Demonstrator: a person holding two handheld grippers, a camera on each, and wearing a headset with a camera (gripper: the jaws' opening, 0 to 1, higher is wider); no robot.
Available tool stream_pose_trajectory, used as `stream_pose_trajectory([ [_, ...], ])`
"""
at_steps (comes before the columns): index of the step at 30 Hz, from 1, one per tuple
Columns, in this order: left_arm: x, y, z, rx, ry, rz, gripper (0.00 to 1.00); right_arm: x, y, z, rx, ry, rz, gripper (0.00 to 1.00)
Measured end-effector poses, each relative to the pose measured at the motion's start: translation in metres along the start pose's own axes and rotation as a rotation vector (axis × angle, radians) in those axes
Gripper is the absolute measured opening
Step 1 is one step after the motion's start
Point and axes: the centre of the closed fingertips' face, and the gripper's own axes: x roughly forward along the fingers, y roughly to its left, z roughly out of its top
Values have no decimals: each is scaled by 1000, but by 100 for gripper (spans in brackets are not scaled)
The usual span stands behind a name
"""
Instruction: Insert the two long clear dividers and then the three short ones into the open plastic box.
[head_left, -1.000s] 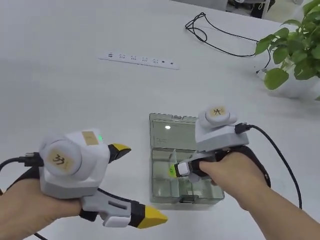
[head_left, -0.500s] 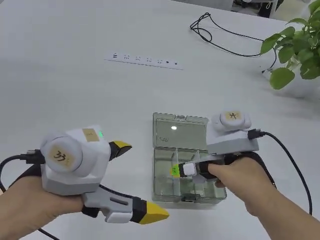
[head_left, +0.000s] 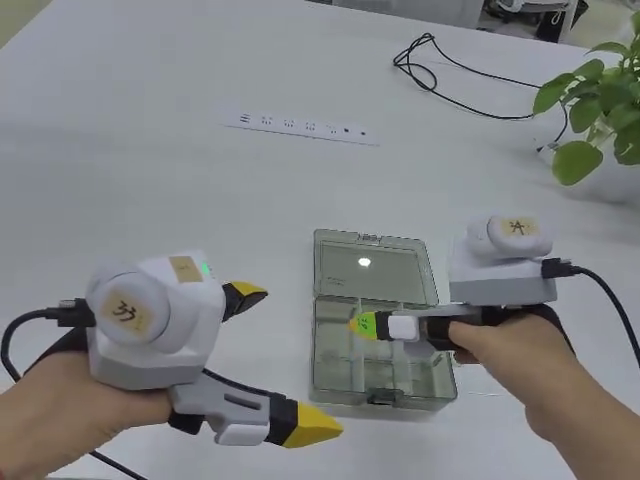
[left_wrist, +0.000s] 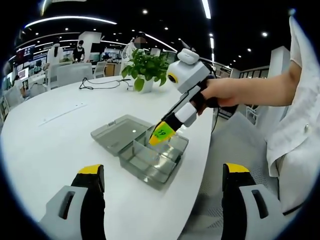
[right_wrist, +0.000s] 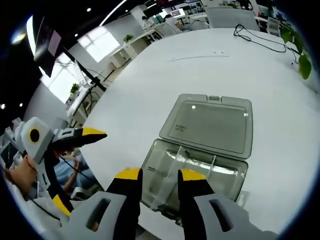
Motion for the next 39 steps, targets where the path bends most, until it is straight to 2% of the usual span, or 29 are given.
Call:
stream_pose_trajectory([
  [6, -5, 0, 3, -3, -2, 29, 100, -13, 7, 12, -36, -49, 48, 34],
  [11, -8, 0, 6, 1, -2, 45, 100, -25, 11, 17, -70, -71, 70, 40],
  [22, -7, -3, 15, 8, -15, 65, 100, -51, 10, 23, -120, -112, 114, 50],
  [26, -5, -3, 14, 9, -11, 72, 100, -59, 5, 21, -179, -101, 114, 55],
  [32, -6, -4, 13, 3, -17, 85, 100, -72, -2, 23, -219, -112, 131, 61],
  [39, -11, -4, 12, 2, -19, 98, 100, -84, -7, 17, -363, -89, 139, 70],
])
